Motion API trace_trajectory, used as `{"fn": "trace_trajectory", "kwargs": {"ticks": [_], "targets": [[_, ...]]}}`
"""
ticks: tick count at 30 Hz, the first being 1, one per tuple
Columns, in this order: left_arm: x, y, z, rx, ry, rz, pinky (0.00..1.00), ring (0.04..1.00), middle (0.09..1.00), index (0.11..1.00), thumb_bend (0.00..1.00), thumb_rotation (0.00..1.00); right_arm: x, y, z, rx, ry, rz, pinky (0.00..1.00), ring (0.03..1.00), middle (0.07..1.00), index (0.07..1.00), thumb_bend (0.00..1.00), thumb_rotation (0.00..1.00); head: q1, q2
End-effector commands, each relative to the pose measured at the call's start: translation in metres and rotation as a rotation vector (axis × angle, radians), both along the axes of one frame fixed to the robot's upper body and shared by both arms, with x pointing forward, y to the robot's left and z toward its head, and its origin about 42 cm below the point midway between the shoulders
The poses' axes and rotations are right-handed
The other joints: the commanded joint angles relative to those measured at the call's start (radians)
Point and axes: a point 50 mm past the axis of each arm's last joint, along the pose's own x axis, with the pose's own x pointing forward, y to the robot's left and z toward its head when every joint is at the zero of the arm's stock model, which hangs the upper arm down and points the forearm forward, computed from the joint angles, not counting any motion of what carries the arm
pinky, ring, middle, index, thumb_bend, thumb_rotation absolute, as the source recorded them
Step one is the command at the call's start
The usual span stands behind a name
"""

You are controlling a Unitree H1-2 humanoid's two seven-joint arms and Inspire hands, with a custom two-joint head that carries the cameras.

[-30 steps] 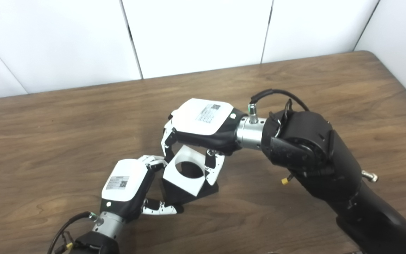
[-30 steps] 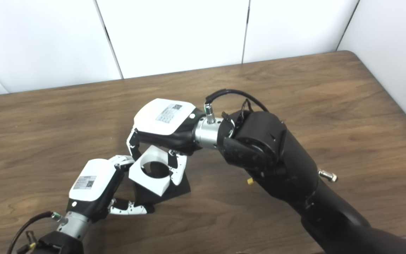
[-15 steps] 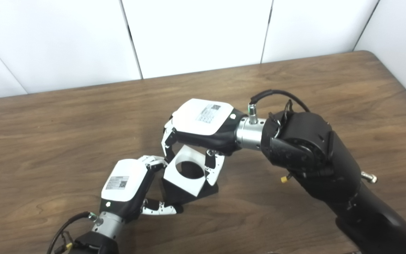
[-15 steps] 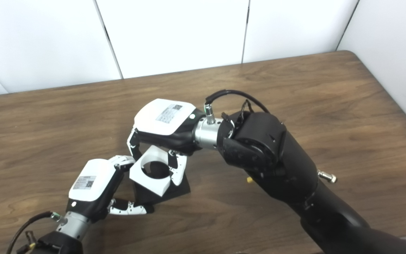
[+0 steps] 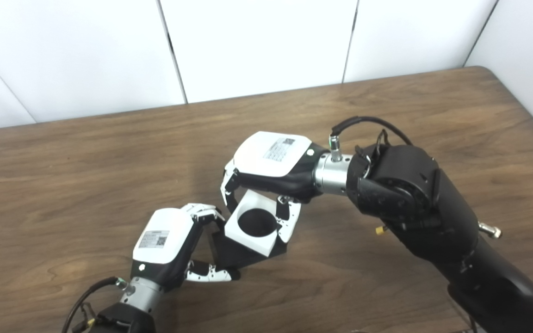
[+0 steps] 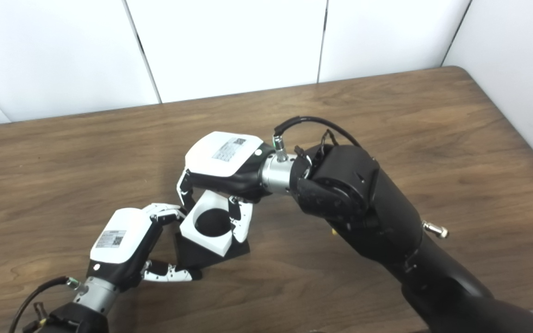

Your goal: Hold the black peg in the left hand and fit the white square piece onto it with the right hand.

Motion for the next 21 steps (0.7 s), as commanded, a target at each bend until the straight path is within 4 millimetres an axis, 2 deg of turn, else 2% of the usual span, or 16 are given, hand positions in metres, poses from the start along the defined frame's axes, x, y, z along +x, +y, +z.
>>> {"fn": "trace_trajectory", "kwargs": {"ticks": [1,15,21], "targets": [[-0.001,0.004,-0.001,0.023,0.029,0.009,0.70,0.786,0.756,0.487,0.52,0.05,0.000,0.002,0.002,0.013,-0.045,0.013,0.84,0.835,0.730,0.482,0.52,0.13,0.000,0.001],[-0.003,0.003,-0.001,0.021,0.031,0.011,0.70,0.782,0.752,0.487,0.52,0.05,-0.006,0.017,-0.016,-0.009,-0.027,0.039,0.85,0.839,0.731,0.483,0.52,0.13,0.005,0.003],[-0.003,0.003,-0.003,0.015,0.026,0.008,0.69,0.776,0.748,0.487,0.52,0.05,-0.001,0.017,-0.018,0.019,-0.036,0.015,0.84,0.834,0.735,0.484,0.52,0.13,0.005,0.003]]}}
